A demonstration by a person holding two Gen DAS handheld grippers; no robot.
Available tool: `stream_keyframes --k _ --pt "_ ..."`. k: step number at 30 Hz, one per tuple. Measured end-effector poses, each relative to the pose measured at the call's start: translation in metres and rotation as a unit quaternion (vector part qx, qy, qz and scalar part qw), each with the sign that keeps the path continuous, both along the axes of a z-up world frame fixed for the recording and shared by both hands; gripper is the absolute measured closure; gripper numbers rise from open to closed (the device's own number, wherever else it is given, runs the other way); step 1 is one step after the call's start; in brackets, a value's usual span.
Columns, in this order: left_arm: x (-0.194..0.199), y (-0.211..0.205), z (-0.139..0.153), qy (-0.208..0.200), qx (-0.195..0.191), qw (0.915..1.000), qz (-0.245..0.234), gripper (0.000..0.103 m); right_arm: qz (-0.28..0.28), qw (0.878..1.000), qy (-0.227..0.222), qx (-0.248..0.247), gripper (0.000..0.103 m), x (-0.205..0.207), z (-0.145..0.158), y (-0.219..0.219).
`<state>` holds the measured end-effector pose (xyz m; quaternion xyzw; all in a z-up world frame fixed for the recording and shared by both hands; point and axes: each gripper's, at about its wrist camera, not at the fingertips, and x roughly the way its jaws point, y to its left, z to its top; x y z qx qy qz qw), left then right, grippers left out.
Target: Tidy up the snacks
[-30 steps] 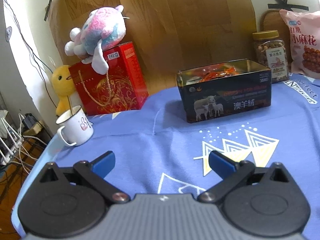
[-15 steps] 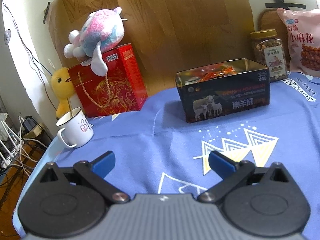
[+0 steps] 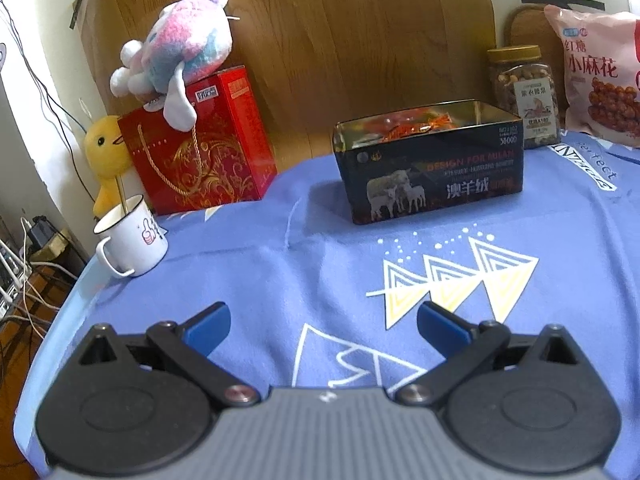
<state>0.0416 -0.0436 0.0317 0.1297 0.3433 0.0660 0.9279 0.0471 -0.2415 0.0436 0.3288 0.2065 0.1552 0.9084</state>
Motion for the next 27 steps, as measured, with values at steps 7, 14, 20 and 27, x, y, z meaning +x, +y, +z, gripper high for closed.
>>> stream_keyframes --k 7,14,20,27 --pt "-0.0013 -0.0003 -0.0018 0.003 0.005 1.0000 0.000 0.000 0.000 1.000 0.001 0.001 0.000 -0.0001 -0.0002 0.0001" --pt "-0.0018 0.0004 -0.0007 0.002 0.009 1.0000 0.003 0.000 0.003 1.000 0.000 -0.002 0.000 0.0002 -0.0005 0.0027" --pt "-0.0028 -0.0012 0.0010 -0.001 0.009 1.0000 -0.001 0.000 0.004 1.000 0.002 -0.002 0.000 0.0010 -0.0002 0.0042" --pt "-0.0049 -0.0041 0.0008 -0.004 0.017 0.9998 -0.004 0.000 0.006 1.000 0.000 -0.004 0.000 0.0014 0.0014 0.0042"
